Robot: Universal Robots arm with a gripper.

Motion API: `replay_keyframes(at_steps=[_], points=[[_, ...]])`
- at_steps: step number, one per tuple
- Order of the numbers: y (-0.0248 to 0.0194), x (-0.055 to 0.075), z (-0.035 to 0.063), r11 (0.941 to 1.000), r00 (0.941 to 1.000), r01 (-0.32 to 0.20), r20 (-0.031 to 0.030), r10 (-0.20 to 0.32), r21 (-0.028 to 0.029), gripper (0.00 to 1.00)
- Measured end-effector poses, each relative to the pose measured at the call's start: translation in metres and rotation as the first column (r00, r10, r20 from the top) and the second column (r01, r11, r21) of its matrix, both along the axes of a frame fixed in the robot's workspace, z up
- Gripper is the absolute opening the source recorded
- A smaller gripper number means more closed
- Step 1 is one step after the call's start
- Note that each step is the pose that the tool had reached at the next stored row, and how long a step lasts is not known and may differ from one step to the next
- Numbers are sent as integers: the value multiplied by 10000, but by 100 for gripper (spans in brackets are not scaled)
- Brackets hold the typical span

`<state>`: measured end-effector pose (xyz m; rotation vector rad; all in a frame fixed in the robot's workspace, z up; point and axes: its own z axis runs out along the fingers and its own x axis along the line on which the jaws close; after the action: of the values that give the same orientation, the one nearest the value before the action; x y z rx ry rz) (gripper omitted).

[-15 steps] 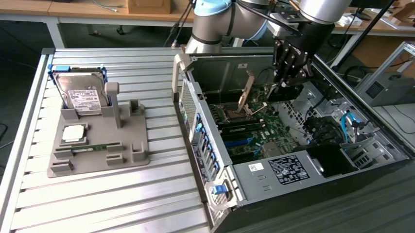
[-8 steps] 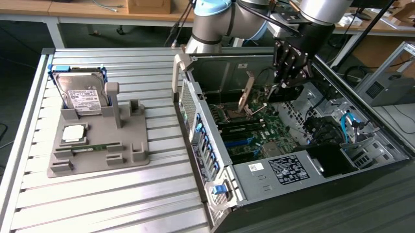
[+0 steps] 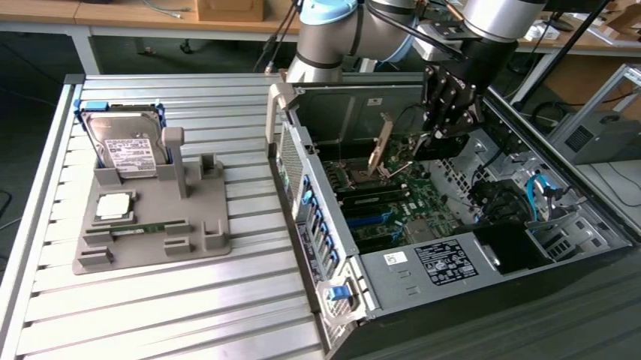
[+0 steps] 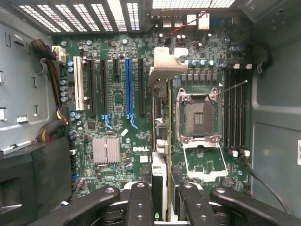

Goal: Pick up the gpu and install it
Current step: 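Insert the gpu into the slot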

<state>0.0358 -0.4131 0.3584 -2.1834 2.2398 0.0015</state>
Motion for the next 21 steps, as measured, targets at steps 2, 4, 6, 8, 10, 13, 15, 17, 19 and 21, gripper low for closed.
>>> replay_keyframes(at_steps=[2, 4, 6, 8, 10, 13, 15, 17, 19, 21], points=[[-3, -1, -4, 10000, 10000, -2, 0, 2, 2, 27], [-6, -1, -6, 10000, 10000, -4, 0, 4, 0, 27], [-9, -2, -9, 10000, 10000, -8, 0, 8, 0, 27], [-11, -3, -13, 10000, 10000, -11, 0, 11, 0, 27], [-14, -5, -17, 10000, 10000, -11, 0, 11, 0, 27], [-18, -7, -22, 10000, 10000, -14, 0, 14, 0, 27], [-21, -8, -26, 10000, 10000, -16, 0, 16, 0, 27], [-23, -9, -29, 10000, 10000, -18, 0, 18, 0, 27], [-25, -10, -32, 10000, 10000, -20, 0, 20, 0, 27], [-28, -11, -35, 10000, 10000, -21, 0, 21, 1, 27]])
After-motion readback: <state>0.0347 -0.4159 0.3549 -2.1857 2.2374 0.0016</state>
